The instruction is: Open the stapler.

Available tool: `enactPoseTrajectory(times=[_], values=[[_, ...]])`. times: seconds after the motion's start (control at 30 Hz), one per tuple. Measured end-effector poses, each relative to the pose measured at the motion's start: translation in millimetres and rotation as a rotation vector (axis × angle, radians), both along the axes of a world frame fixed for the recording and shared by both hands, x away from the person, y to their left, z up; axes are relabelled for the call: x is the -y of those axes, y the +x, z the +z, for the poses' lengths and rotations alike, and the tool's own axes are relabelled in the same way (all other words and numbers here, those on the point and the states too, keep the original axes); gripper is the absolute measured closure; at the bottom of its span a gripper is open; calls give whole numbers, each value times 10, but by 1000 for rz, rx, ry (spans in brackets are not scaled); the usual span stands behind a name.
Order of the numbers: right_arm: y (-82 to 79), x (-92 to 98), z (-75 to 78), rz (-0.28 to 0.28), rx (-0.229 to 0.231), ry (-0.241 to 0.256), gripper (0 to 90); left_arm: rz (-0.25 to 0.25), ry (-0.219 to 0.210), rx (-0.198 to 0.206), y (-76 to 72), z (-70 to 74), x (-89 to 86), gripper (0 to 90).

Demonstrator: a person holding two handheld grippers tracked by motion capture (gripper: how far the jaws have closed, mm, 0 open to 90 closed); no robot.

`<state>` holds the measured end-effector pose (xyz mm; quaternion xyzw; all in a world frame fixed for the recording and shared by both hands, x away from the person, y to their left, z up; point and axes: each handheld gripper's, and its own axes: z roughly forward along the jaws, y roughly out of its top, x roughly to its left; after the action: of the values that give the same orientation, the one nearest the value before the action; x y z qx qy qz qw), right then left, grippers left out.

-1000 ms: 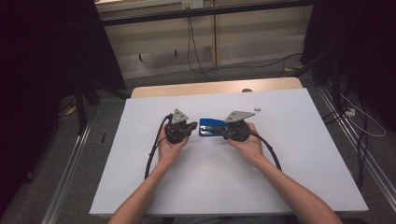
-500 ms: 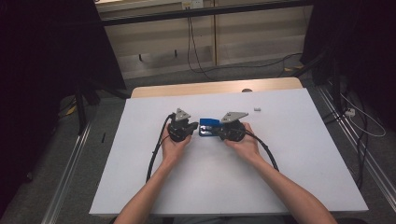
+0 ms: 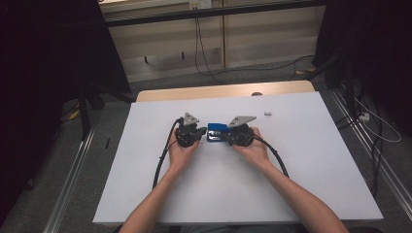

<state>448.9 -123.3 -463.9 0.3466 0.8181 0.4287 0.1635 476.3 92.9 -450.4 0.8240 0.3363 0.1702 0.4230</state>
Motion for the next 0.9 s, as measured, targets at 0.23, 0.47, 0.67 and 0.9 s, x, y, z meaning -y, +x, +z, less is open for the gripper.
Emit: enactPoseTrajectory(times=[0.23, 0.47, 0.67, 0.9], values=[[1, -2, -1, 0, 1, -2, 900, -2, 22, 10, 11, -4, 33, 900], [1, -2, -1, -2, 1, -2, 900, -22, 54, 31, -15, 10, 49, 900], [4, 2, -1, -1, -1, 0, 900, -40, 51, 34, -25, 54, 39, 900], [7, 5, -1, -6, -4, 3, 900, -31, 18, 33, -33, 76, 38, 900]])
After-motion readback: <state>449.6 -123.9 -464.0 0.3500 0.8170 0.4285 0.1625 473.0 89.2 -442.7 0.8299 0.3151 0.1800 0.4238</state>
